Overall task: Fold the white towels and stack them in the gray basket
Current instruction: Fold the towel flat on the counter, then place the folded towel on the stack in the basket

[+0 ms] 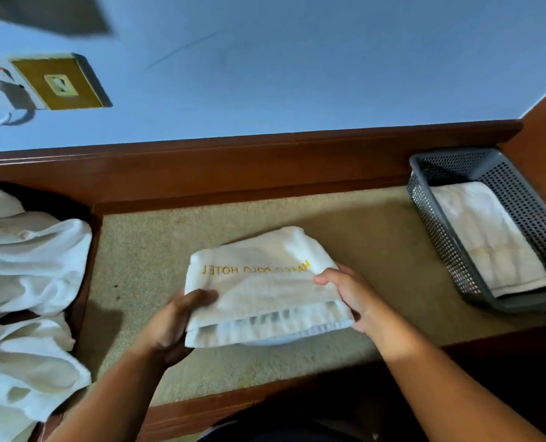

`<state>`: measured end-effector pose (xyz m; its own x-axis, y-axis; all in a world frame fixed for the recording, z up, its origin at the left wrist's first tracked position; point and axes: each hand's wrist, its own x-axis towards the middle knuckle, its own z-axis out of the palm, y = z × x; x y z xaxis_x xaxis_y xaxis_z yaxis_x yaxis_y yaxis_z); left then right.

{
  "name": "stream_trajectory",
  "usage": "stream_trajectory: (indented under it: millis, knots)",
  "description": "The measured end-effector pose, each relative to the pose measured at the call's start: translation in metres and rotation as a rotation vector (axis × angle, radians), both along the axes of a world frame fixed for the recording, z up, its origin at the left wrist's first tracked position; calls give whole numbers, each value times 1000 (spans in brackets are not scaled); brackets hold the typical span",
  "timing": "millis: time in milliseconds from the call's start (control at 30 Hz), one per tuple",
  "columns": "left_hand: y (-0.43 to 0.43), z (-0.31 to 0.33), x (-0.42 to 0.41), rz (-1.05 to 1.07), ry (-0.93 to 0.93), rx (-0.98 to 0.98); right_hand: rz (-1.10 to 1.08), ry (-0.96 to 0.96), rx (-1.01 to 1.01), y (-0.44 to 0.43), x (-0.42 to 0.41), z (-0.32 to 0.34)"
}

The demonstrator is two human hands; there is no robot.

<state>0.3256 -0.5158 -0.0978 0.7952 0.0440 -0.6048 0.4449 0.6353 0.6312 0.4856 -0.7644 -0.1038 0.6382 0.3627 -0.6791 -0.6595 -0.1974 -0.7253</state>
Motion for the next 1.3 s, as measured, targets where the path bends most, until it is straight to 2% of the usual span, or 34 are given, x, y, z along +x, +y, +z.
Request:
stream_trajectory:
  millis: [167, 400, 600, 800, 900, 967, 1133, 1233, 1300]
  knots:
    - [-62, 42, 66, -119, -180, 57, -105, -149, -28, -83, 40, 46]
    - [-206, 77, 188, -283, -386, 74, -316, -365, -135, -249, 112, 94]
    - [-318, 89, 289, -432, -421, 94, -455, -424, -172, -363, 179, 100]
    - [-384, 94, 373, -361, -455, 164, -432, -625, -265, -421, 266, 116]
    - [-410, 67, 396, -223, -420, 339, -369, -708, -393, -433, 303, 100]
    - [-429, 36, 396, -209, -309, 547, -259, -665, -540, -442, 322, 64]
    - [-468, -29, 372, -621, -176, 777, 38, -441, -894, -455, 314, -51]
    - [-483, -34, 368, -661, -122, 800, 42, -509, -1057, -457, 303, -69]
    - [-488, -37, 371, -704, -52, 747, 81, -560, -1182, -461, 301, -70]
